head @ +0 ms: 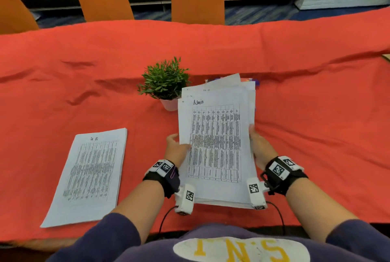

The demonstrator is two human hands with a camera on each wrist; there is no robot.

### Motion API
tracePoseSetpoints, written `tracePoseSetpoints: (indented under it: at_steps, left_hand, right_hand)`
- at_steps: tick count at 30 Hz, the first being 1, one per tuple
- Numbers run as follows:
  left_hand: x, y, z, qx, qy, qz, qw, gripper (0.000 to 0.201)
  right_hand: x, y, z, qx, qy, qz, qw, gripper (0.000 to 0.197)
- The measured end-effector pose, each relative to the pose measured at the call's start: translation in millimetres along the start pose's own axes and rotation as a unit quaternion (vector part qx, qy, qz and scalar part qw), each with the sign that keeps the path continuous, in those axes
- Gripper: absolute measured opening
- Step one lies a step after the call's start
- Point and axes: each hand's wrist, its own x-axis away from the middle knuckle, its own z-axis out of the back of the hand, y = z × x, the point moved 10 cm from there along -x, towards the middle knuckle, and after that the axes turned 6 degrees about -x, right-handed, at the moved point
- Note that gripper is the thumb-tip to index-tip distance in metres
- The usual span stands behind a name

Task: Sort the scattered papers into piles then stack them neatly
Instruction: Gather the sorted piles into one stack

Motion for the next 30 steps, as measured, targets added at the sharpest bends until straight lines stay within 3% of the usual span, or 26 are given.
tracePoseSetpoints:
  at_steps: [2,5,8,11,15,23,30]
  left_hand:
    - [1.1,2.6,-5.5,-0.022,-0.018,-0.010,1.000,0.045]
    - [4.1,12.2,-1.4,-0.029,0.006,-0.050,0.998,0.032]
    - [7.5,25.9,11.4,-0.018,0.045,-0.104,0.993,0.029]
    - [12.7,42.9,19.0,-0.013,0.057,-0.168,0.984,0.028]
    - [25.9,59.6,26.9,0.016,0.066,-0.232,0.970,0.040]
    - [34.8,53.7,21.3,0.081,0.042,-0.235,0.968,0.055]
    - [36.8,71.9,23.3,0.127,0.066,-0.252,0.957,0.026]
  right_hand:
    - [1.5,-2.9,-10.0,-0.033,-0.038,0.024,0.998,0.068]
    - [-2.4,-5.9,-16.4,-0.071,-0.072,0.048,0.994,0.082]
    - [-0.8,-16.1,-22.1,-0.049,-0.102,0.068,0.991,0.071]
    - [0.5,-36.7,-19.6,0.054,-0.072,0.146,0.985,0.037]
    - [3.8,-61.1,-15.6,0.044,-0.023,0.209,0.977,0.034]
    - [8.2,-52.4,-16.8,0.004,-0.038,0.185,0.982,0.037]
    - [10.4,-60.4,-26.4,-0.041,-0.028,0.200,0.978,0.026]
